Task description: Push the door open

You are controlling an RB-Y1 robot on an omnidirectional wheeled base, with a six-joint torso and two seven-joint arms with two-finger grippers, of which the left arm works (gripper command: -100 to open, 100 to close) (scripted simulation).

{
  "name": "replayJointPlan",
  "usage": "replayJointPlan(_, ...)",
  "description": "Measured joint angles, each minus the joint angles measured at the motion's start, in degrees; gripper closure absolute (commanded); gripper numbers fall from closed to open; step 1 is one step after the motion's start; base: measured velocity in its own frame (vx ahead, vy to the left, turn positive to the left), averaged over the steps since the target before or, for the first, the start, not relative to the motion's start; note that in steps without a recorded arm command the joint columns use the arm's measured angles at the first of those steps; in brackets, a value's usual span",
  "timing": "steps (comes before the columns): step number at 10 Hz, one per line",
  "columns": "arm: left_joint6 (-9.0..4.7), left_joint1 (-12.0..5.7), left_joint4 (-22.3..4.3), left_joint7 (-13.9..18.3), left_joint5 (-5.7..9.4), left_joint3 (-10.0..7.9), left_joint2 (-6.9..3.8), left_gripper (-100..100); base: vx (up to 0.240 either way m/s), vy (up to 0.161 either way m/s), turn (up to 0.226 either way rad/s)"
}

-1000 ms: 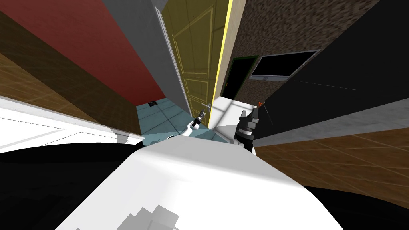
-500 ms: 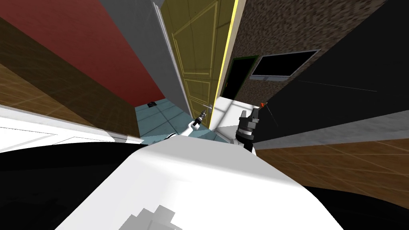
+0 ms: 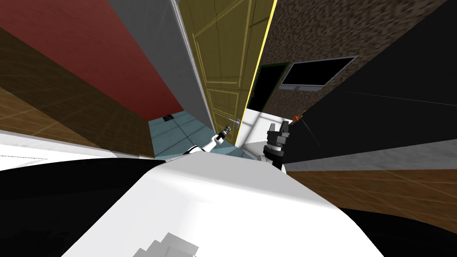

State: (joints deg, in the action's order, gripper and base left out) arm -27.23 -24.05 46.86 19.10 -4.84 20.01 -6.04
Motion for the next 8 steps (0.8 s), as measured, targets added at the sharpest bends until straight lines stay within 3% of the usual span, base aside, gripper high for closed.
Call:
replayJointPlan(2,0.09,-1.75,-2.92,0.81,-0.21,0.61,-0.03,-100,0.071,0.062,-0.013)
replayJointPlan(3,0.12,-1.83,-3.06,0.92,-0.22,0.65,-0.06,-100,0.117,-0.029,-0.033)
replayJointPlan(8,0.07,-1.81,-3.52,0.36,-0.02,-0.11,0.23,-100,0.166,-0.082,-0.03)
